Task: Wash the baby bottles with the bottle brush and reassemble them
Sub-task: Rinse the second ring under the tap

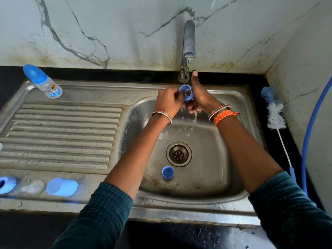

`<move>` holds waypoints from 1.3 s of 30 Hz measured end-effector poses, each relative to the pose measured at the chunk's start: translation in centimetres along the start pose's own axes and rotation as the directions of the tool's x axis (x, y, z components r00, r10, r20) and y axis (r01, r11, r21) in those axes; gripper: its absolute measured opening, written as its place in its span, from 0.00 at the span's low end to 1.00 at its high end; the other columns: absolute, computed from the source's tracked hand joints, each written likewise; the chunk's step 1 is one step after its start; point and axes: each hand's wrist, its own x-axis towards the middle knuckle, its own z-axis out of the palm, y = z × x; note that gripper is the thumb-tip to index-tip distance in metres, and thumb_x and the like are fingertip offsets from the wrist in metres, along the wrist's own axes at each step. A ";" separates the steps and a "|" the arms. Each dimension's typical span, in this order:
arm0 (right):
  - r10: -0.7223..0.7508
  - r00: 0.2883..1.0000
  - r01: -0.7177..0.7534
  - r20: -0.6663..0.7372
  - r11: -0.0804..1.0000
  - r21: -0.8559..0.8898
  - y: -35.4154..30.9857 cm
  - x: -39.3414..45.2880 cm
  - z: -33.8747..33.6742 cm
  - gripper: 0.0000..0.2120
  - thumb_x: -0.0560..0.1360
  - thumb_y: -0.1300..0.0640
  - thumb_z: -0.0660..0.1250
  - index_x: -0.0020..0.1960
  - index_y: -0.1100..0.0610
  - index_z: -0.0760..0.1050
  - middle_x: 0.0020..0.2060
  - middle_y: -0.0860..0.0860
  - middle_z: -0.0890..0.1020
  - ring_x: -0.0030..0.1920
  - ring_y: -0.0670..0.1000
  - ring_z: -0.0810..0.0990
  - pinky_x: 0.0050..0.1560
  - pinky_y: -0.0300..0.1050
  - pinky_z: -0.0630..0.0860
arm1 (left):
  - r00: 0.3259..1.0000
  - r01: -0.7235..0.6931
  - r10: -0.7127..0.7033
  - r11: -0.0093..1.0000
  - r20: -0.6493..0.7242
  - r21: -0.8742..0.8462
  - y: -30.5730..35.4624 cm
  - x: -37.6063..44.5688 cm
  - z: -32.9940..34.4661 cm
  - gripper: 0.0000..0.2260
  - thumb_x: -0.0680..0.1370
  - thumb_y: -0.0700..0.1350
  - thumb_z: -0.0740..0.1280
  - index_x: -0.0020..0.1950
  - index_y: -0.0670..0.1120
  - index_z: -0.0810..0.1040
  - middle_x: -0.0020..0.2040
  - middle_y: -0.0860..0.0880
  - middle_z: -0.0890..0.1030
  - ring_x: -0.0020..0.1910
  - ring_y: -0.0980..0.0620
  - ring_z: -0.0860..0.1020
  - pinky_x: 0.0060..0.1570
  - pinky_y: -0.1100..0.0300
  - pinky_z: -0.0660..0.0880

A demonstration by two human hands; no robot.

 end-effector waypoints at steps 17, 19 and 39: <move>0.003 0.998 0.008 0.063 0.983 -0.183 -0.3 -0.9 0.5 0.35 0.80 0.36 0.42 0.33 0.59 0.72 0.17 0.47 0.66 0.17 0.45 0.59 0.19 0.32 0.54 | 0.995 -0.096 0.093 0.988 0.036 0.120 -1.2 -0.2 -1.1 0.01 0.71 0.37 0.67 0.39 0.41 0.76 0.35 0.40 0.79 0.37 0.38 0.77 0.34 0.52 0.71; 0.049 0.996 -0.038 0.072 0.988 -0.147 -0.6 -0.5 0.8 0.33 0.80 0.36 0.43 0.34 0.58 0.71 0.18 0.46 0.68 0.17 0.44 0.61 0.18 0.32 0.54 | 0.994 -0.108 0.109 0.991 -0.003 0.075 -1.6 -0.1 -0.8 0.02 0.70 0.38 0.67 0.40 0.40 0.77 0.37 0.40 0.80 0.38 0.38 0.78 0.34 0.51 0.74; -0.083 0.996 0.092 -0.042 0.951 0.295 -0.1 -0.5 -0.4 0.25 0.69 0.77 0.58 0.61 0.59 0.75 0.53 0.55 0.79 0.46 0.53 0.79 0.46 0.46 0.79 | 0.852 0.515 -0.425 0.573 0.306 -0.638 0.0 0.1 0.1 0.13 0.80 0.40 0.61 0.36 0.47 0.73 0.21 0.57 0.70 0.22 0.61 0.65 0.28 0.64 0.60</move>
